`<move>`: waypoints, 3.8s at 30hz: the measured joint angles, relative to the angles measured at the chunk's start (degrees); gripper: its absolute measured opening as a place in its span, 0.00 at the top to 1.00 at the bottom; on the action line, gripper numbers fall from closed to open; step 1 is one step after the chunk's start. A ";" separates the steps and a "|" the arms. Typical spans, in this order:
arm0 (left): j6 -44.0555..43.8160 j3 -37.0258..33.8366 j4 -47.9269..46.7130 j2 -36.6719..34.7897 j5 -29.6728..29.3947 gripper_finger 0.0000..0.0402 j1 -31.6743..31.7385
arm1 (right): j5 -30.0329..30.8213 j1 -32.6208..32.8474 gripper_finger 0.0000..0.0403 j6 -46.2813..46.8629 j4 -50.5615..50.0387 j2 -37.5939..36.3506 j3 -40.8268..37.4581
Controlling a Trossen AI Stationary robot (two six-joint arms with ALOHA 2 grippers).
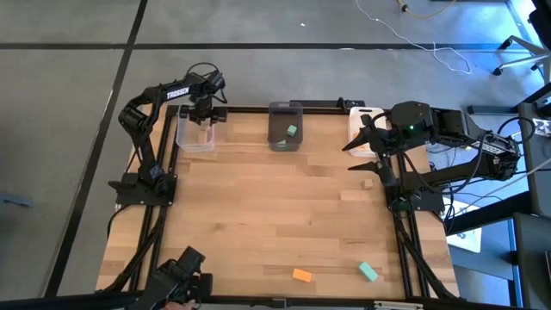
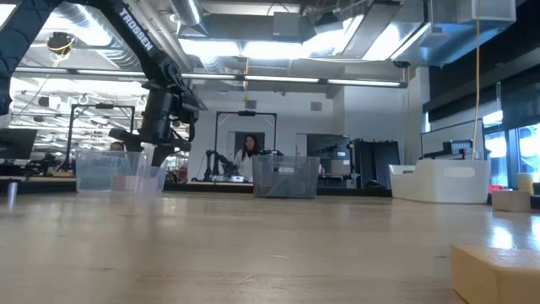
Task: Sort & place blocks by color
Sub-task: Put the light brown block into the transparent bin
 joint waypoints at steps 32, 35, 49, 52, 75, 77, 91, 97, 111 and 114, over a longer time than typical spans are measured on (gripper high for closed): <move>5.12 0.02 4.98 -41.88 0.10 0.50 -42.61 | 2.85 -0.03 0.35 29.23 -9.36 1.09 0.00; 5.15 0.02 6.06 -42.14 0.09 0.50 -47.54 | 2.94 -0.03 0.35 33.10 -9.36 1.85 0.00; 12.07 0.00 5.76 -42.13 0.57 0.50 -62.42 | 19.41 -0.18 0.35 62.82 -20.67 7.96 -8.38; 14.86 0.01 5.85 -42.25 0.71 0.50 -64.97 | 19.34 -0.18 0.35 69.54 -20.50 9.44 -12.11; 17.15 0.00 6.00 -42.21 0.76 0.50 -70.15 | 13.31 -8.73 0.35 87.37 -10.84 11.66 -40.30; 17.15 0.00 6.07 -42.21 0.76 0.50 -70.14 | 13.32 -10.00 0.35 87.28 -9.69 12.12 -40.30; 17.09 0.00 6.25 -42.21 0.74 0.50 -70.12 | 9.86 -13.98 0.35 90.16 -5.62 23.77 -40.30; 17.11 0.00 6.24 -42.21 0.74 0.50 -70.12 | 8.23 -13.98 0.35 88.48 0.95 28.77 -40.32; 17.11 0.00 6.03 -42.18 0.92 0.50 -70.16 | 7.98 -13.89 0.39 85.92 3.28 30.42 -40.06; 17.11 0.00 6.03 -42.18 0.92 0.50 -70.16 | 7.97 -13.90 0.47 85.88 4.28 30.45 -40.14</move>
